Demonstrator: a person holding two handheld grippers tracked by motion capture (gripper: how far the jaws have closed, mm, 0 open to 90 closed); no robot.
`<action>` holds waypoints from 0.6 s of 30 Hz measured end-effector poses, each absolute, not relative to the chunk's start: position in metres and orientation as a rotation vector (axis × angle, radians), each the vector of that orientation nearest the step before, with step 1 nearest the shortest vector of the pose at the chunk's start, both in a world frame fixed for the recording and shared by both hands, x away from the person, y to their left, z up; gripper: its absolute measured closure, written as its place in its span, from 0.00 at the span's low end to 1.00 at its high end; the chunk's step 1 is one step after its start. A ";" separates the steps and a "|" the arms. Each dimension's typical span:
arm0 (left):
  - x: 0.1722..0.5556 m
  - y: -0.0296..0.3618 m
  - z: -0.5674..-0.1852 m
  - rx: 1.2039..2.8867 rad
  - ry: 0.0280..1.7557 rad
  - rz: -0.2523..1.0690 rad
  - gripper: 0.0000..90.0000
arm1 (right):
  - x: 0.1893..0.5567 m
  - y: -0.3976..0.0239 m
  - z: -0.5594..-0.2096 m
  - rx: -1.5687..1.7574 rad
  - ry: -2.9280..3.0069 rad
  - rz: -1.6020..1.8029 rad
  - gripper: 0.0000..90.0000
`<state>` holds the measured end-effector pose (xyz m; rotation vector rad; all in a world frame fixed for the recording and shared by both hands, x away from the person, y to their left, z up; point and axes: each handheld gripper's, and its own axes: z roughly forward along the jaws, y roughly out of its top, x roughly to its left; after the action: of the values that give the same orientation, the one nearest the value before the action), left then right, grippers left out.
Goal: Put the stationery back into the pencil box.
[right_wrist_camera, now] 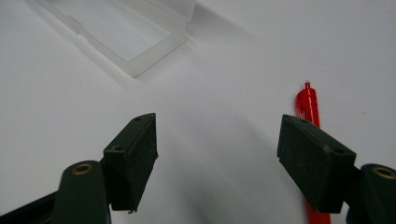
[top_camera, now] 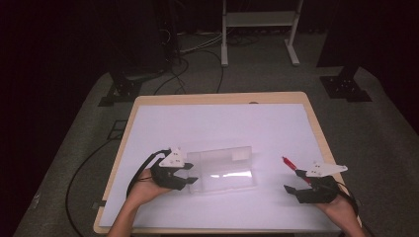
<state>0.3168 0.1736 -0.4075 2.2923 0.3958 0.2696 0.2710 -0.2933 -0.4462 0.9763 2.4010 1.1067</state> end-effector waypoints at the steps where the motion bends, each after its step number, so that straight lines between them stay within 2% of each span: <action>1: 0.317 0.177 -0.408 2.286 0.407 0.280 0.53 | 0.272 -0.293 -0.446 0.985 2.415 1.112 0.31; 12: 0.317 0.205 -0.418 2.247 0.513 0.322 0.47 | 0.277 -0.289 -0.443 0.986 2.442 1.135 0.31; 18: 0.315 0.216 -0.419 2.210 0.569 0.344 0.39 | 0.285 -0.287 -0.445 1.011 2.450 1.122 0.31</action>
<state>0.3147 0.2162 -0.4192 2.2104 0.5687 0.3436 0.2853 -0.2873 -0.4448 1.0110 2.4496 1.1217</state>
